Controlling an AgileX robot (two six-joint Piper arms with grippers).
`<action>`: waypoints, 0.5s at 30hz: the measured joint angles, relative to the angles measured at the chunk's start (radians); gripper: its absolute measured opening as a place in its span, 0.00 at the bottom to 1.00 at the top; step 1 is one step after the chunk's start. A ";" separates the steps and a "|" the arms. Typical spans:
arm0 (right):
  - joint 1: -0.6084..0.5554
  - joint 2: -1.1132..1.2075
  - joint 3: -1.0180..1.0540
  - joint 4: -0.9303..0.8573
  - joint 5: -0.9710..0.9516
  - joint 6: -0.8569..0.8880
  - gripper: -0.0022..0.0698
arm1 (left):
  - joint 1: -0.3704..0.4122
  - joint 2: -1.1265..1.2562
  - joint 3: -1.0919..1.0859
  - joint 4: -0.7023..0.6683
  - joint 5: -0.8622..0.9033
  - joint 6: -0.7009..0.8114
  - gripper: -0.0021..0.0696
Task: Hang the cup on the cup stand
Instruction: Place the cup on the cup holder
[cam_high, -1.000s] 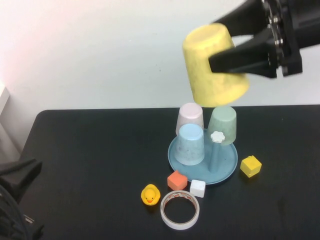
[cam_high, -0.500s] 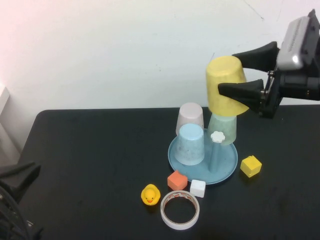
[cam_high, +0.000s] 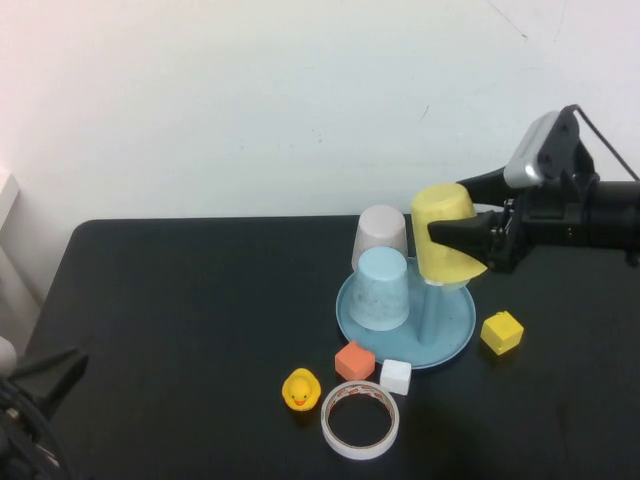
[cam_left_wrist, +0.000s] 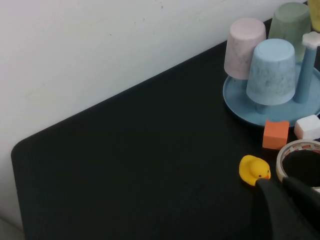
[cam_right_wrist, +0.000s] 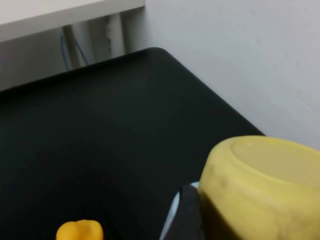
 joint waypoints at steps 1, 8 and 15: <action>0.000 0.011 -0.008 0.000 0.007 0.002 0.82 | 0.000 0.000 0.000 0.000 0.000 0.000 0.03; 0.000 0.073 -0.064 0.002 0.019 0.002 0.82 | 0.000 0.000 0.000 0.002 0.002 0.000 0.03; 0.000 0.124 -0.076 0.004 0.019 0.002 0.82 | 0.000 0.000 0.000 0.002 0.006 0.000 0.03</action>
